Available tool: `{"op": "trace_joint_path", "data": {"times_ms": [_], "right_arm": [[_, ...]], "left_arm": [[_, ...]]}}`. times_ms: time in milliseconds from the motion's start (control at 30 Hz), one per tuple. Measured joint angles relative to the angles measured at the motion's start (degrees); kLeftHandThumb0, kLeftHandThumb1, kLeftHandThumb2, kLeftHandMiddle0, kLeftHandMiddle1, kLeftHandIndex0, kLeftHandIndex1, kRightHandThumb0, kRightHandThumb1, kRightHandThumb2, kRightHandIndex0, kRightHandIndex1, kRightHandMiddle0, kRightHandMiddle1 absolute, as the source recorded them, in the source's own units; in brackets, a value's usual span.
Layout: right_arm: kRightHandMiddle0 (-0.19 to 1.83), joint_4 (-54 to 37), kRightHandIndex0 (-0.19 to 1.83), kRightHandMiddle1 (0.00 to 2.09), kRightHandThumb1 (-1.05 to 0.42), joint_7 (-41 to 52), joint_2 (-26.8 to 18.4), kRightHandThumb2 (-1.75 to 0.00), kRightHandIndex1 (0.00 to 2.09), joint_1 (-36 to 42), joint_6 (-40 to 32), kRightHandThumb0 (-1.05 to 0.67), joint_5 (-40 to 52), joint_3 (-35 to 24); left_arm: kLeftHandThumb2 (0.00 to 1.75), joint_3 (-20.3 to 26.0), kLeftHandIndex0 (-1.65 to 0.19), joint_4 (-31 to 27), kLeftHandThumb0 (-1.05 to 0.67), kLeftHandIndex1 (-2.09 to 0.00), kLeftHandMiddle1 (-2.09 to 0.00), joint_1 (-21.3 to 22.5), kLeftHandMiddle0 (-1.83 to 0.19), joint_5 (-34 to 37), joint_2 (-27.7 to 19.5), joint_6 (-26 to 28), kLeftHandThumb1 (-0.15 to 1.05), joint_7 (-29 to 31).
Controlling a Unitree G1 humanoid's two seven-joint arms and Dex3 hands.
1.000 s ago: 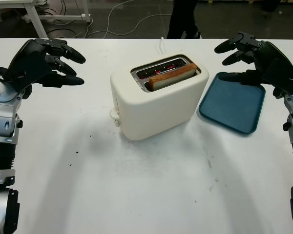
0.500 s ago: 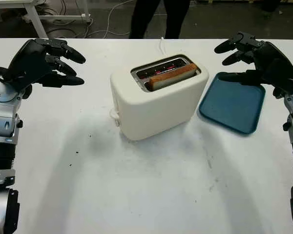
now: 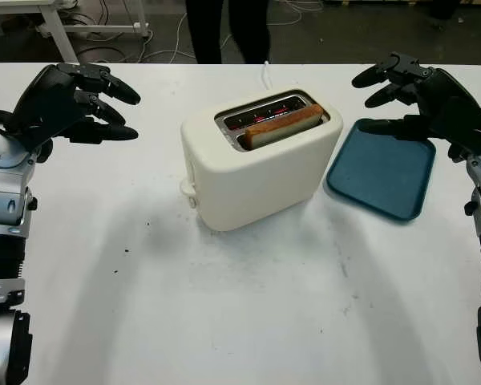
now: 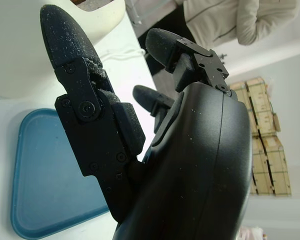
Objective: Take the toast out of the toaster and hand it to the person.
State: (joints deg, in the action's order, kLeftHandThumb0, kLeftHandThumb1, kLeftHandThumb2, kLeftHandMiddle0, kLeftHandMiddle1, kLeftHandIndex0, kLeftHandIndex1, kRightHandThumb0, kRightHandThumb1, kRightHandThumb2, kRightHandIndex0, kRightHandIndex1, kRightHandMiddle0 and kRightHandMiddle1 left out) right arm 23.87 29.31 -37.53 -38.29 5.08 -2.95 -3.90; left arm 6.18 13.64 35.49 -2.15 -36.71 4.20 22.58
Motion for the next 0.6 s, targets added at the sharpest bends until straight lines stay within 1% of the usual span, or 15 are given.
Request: {"op": "trace_joint_path", "data": {"times_ms": [600], "right_arm": [[0.18, -0.5, 0.08, 1.00, -0.83, 0.0, 0.0, 0.00, 1.31, 0.0, -0.4, -0.89, 0.0, 0.0]], "left_arm": [[0.00, 0.0, -0.84, 0.0, -1.05, -0.68, -0.87, 0.0, -0.82, 0.0, 0.0, 0.0, 0.56, 0.0]]}}
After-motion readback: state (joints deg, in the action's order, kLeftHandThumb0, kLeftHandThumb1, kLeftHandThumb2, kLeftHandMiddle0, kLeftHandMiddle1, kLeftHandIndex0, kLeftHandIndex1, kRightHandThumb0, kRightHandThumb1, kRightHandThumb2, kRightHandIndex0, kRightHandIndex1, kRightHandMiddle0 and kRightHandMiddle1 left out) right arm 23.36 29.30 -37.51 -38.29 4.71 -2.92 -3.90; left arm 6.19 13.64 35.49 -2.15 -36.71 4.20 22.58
